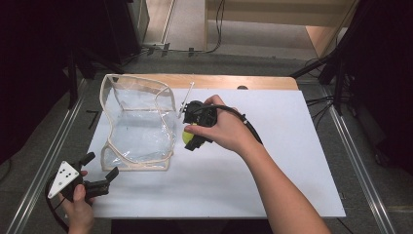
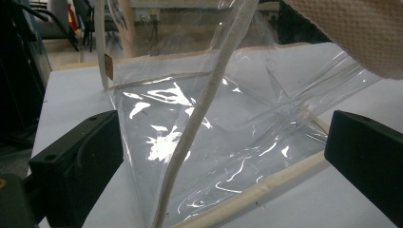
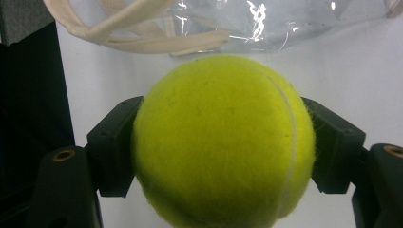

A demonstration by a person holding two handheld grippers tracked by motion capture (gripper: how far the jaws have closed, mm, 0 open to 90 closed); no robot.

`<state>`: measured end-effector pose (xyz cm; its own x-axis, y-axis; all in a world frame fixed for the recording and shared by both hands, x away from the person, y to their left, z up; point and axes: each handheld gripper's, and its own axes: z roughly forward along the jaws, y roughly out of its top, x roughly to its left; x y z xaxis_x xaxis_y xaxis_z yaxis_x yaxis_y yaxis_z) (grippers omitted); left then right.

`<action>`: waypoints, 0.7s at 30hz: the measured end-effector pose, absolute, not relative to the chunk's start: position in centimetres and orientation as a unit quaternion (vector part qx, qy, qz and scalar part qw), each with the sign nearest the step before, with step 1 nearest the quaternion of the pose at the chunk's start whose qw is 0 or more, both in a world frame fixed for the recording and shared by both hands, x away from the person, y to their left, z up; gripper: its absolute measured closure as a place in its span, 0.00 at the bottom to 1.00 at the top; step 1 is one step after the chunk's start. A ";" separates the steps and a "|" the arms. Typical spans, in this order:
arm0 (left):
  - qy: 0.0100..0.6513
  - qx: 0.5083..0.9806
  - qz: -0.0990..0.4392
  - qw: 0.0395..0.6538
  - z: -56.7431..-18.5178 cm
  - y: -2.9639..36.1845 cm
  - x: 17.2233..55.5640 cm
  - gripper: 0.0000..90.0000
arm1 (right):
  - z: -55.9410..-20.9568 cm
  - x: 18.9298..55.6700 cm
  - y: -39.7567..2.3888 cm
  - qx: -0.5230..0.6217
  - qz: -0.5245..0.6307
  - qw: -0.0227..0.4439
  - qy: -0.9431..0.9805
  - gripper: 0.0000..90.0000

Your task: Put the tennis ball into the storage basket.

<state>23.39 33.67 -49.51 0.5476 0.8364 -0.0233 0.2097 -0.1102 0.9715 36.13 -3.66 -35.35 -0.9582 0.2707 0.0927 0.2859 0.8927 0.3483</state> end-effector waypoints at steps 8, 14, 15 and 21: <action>0.381 0.688 0.286 0.548 -49.5 33.7 23.4 0.00 | -34.5 36.0 -3.1 -0.134 -0.184 0.021 -0.974 0.25; 0.380 0.688 0.286 0.548 -49.5 33.7 23.4 0.00 | -33.7 35.8 -2.6 -0.128 -0.185 0.021 -0.974 0.25; 0.381 0.687 0.285 0.550 -49.5 33.6 23.4 0.00 | -33.6 35.8 -2.5 -0.126 -0.185 0.020 -0.974 0.25; 0.381 0.687 0.285 0.549 -49.5 33.7 23.4 0.00 | -32.8 35.6 -2.0 -0.116 -0.186 0.019 -0.976 0.25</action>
<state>23.41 33.65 -49.53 0.5463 0.8372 -0.0269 0.2103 -0.1061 0.9719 35.56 -2.04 -32.82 -0.9724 0.2191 0.0804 0.2333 0.9040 0.3582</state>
